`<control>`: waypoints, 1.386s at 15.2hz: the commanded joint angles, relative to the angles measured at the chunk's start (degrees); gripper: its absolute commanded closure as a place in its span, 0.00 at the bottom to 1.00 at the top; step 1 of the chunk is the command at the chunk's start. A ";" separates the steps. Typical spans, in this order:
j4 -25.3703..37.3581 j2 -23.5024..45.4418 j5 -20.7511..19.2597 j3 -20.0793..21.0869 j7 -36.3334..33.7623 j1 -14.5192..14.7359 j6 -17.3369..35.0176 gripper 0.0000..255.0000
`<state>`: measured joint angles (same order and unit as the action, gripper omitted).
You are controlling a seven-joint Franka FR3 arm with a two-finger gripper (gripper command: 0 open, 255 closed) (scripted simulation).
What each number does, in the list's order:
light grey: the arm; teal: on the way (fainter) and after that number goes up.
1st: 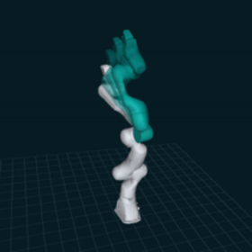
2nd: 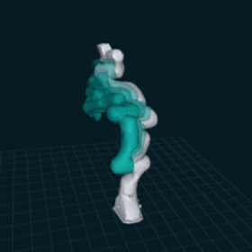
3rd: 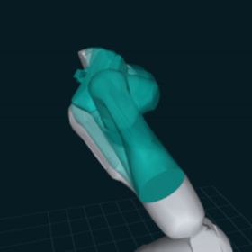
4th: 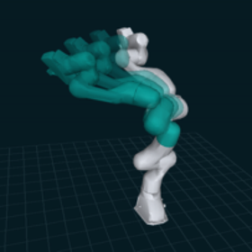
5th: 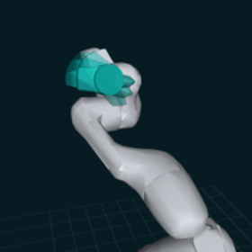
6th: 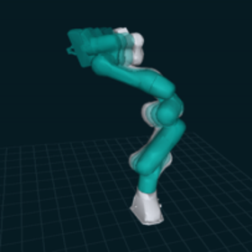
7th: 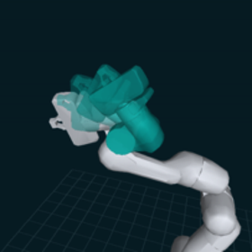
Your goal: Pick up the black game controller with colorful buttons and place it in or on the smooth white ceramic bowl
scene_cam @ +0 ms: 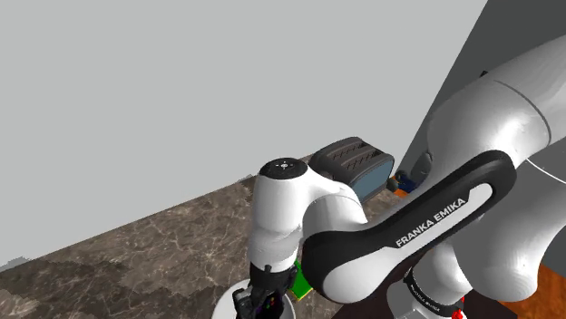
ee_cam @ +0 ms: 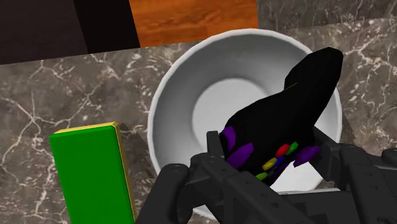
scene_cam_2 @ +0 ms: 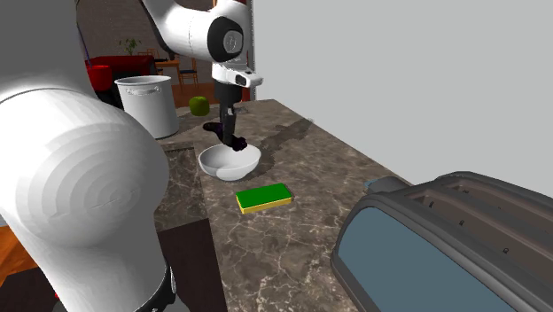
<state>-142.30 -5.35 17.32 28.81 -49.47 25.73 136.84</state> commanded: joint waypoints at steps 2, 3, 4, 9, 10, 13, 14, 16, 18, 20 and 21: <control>-0.56 2.31 -0.71 0.47 -0.73 0.13 2.85 1.00; -0.76 3.04 -0.96 0.53 -0.83 0.12 3.75 1.00; -0.95 3.79 -1.24 0.58 -0.94 0.12 4.65 1.00; -1.71 7.75 -2.94 0.62 -1.73 0.17 9.15 1.00; -1.78 8.25 -3.19 0.59 -1.84 0.20 9.68 1.00; -1.78 8.25 -3.18 0.58 -1.84 0.21 9.68 1.00; -1.78 8.25 -3.19 0.58 -1.84 0.21 9.68 1.00; -1.78 8.25 -3.19 0.58 -1.84 0.21 9.68 1.00; -1.78 8.25 -3.19 0.58 -1.84 0.21 9.68 0.00; -1.78 8.25 -3.19 0.57 -1.84 0.21 9.68 0.00; -1.78 8.25 -3.19 0.57 -1.84 0.21 9.68 0.00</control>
<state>-144.08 2.90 14.14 29.39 -51.31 25.94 146.52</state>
